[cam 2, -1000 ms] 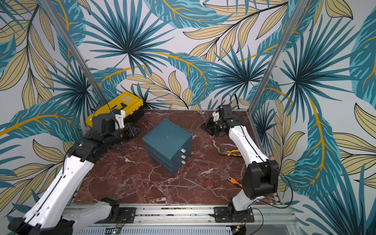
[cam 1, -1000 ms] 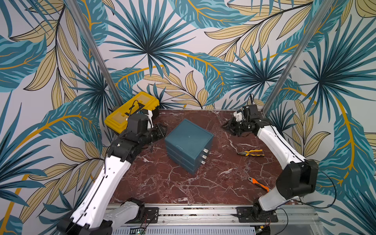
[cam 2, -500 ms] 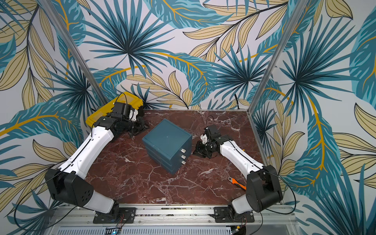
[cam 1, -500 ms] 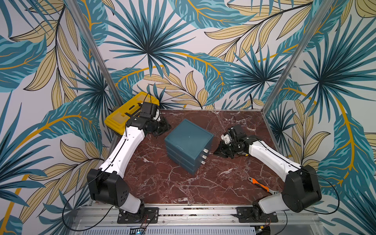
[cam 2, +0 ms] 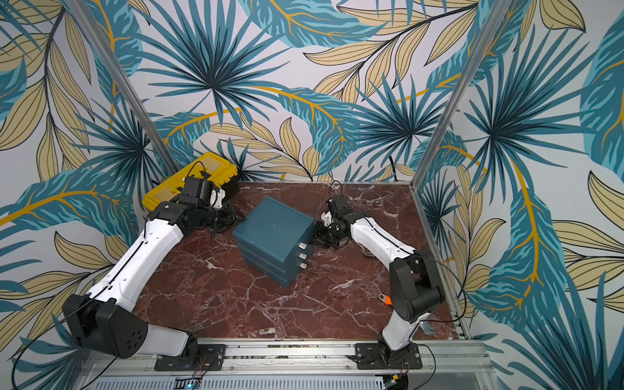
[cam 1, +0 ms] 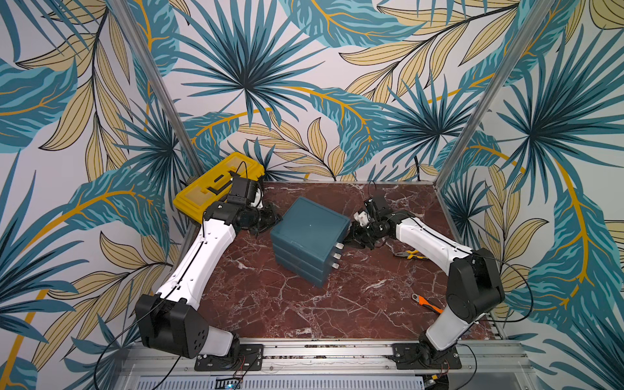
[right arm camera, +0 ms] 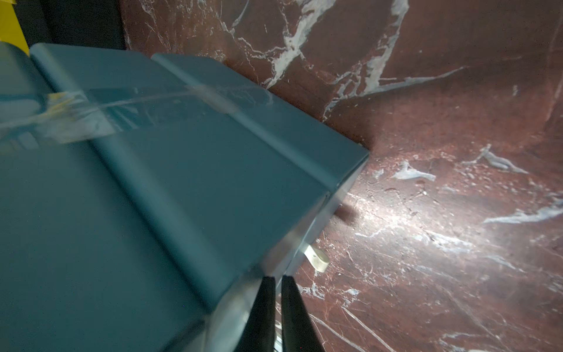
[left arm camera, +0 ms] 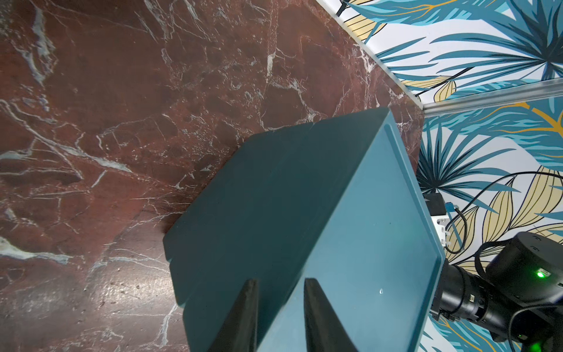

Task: Take the seed bags out of the drawer
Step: Adjust the storage box at the center of the board.

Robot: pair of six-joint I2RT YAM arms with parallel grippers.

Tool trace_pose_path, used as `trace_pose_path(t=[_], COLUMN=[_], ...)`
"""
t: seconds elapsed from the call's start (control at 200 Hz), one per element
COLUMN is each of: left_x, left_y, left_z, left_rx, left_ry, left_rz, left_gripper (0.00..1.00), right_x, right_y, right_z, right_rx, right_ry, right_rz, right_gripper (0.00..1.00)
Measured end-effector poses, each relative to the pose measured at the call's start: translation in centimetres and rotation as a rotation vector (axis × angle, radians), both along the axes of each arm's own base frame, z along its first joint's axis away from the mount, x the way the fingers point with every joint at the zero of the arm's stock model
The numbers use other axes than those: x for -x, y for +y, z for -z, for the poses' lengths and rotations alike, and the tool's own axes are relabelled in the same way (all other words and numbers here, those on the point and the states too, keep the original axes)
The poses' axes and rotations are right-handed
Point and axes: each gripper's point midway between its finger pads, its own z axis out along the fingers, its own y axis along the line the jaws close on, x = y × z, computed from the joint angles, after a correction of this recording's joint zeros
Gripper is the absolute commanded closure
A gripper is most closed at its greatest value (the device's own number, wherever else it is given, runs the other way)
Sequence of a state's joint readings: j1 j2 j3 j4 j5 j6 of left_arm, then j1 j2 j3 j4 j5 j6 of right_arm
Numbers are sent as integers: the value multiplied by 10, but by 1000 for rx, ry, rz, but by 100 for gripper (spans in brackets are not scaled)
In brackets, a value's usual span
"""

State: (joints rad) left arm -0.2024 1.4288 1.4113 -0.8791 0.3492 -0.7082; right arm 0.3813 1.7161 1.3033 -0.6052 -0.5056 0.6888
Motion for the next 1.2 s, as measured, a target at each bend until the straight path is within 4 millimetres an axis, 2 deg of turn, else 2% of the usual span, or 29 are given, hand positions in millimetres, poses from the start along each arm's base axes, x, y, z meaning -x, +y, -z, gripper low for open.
trace_pose_path(t=[0.22,0.376,0.566,0.836,0.942,1.062,1.202], left_x=[-4,-15,-37,-74,-83,-84,-85], left_y=[2,3,9,6,10,20,13], left_z=[3,9,8,1,-1,-20,-74], left_rx=[-6,-7,-8,13,-11,-78,-38], left_ry=[3,9,-10,-25,-21,-50,-183], left_rz=[-13,-22,-47,-35,-57,-76,-35], left_gripper=[69,69,69,70,69,63,60], right_x=[-4,-2,-2,-8,1,13,30], right_y=[12,25,39,42,43,34,13], right_z=[-1,-2,2,7,4,-4,-15], right_rx=[-12,-29,-50,-89,-90,-66,-38], right_ry=[10,17,30,-3,-11,-29,-67], right_rz=[3,0,10,32,18,15,29], right_gripper=[90,90,90,90,84,74,64])
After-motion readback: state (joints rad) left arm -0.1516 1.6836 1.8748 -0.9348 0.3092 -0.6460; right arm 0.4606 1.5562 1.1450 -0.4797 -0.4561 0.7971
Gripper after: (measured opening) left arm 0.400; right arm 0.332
